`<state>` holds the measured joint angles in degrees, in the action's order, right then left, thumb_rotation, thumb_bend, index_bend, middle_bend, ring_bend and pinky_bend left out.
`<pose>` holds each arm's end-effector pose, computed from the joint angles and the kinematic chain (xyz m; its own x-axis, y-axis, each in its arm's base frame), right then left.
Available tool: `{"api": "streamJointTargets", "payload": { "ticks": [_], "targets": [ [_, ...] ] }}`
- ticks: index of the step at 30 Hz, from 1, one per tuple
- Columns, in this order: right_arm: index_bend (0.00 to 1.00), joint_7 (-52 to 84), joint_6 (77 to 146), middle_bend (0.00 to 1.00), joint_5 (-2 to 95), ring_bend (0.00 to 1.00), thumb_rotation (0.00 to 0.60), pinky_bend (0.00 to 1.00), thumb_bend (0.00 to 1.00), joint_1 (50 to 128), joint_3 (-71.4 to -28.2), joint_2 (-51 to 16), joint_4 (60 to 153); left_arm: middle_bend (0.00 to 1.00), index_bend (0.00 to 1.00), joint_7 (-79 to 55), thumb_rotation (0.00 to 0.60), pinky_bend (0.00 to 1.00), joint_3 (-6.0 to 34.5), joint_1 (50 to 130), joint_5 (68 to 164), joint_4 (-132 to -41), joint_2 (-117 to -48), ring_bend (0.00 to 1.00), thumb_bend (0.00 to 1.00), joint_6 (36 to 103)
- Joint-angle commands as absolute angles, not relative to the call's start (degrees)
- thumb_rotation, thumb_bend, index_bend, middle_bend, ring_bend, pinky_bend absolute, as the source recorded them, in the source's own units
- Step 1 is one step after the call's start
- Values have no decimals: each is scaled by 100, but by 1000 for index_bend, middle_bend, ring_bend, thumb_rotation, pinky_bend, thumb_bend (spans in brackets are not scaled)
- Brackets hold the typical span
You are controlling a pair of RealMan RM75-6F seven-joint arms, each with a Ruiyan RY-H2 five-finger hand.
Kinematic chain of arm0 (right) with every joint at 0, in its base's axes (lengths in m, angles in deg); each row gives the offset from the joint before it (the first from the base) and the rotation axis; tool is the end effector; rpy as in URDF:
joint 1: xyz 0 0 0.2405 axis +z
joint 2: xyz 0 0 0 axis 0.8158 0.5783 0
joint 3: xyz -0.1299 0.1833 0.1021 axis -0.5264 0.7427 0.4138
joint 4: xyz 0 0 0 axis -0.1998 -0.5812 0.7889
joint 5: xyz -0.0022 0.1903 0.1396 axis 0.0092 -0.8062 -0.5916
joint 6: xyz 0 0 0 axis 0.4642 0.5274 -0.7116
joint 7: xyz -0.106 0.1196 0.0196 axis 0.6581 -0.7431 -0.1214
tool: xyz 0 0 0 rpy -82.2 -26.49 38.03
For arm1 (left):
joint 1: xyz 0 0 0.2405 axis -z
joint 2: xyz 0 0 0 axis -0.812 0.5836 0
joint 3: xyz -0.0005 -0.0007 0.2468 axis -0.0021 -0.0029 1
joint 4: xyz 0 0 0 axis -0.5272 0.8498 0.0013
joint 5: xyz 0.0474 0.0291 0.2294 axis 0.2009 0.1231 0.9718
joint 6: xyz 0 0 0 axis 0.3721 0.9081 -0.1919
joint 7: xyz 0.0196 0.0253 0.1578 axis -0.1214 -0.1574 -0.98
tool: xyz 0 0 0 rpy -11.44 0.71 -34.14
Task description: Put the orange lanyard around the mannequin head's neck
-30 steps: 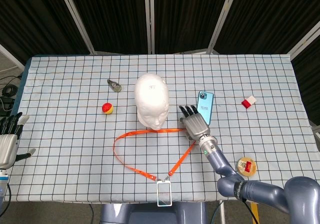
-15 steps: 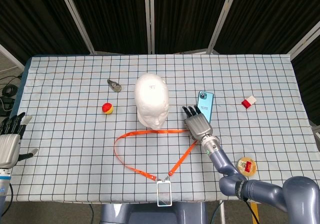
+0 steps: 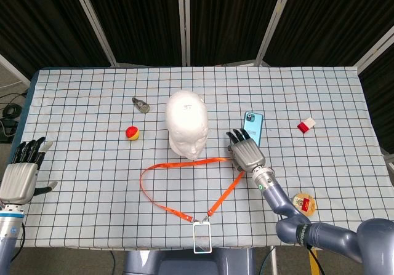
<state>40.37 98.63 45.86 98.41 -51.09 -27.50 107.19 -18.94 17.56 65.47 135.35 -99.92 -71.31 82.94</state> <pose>-0.1607 -0.3724 -0.0695 0.5523 -0.2714 0.7882 -0.8161 -0.3690 0.4448 -0.3151 0.2434 0.0930 0.4797 0.0503 0.8760 0.8774 -0.0168 -0.4795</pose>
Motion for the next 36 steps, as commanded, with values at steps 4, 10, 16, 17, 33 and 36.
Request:
{"api": "streamJointTargets", "payload": {
  "ticks": [4,10,16,17,33,36],
  "targets": [
    [719,3880,9862,96,4567,0,600,0,410,9751,-5078,-2489,11071,0,135,-1918,600,0,1697,6811,13615,-10235,-7166,0,155,8007],
    [722,3755,9863,97,4548,0,600,0,409,9705,-5048,-2245,11463,0,330,-2290,600,0,1461,7642,13678,-10588,-7600,0,301,7149],
    [724,3684,9833,100,4503,0,600,0,410,9703,-5030,-2093,11623,0,367,-2914,600,0,1256,8337,13222,-10411,-8472,0,366,6417],
    [724,3669,9827,100,4503,0,600,0,410,9703,-5029,-2074,11639,0,370,-2962,600,0,1236,8404,13159,-10351,-8586,0,365,6363],
    [729,3507,9773,102,4533,0,600,0,410,9700,-5072,-1895,11637,0,406,-3394,600,0,1253,8917,12596,-9501,-9715,0,429,6080],
    [729,3435,9759,102,4563,0,600,0,409,9690,-5086,-1874,11611,0,410,-3400,600,0,1273,8934,12482,-9361,-9789,0,430,6059]
  ]
}}
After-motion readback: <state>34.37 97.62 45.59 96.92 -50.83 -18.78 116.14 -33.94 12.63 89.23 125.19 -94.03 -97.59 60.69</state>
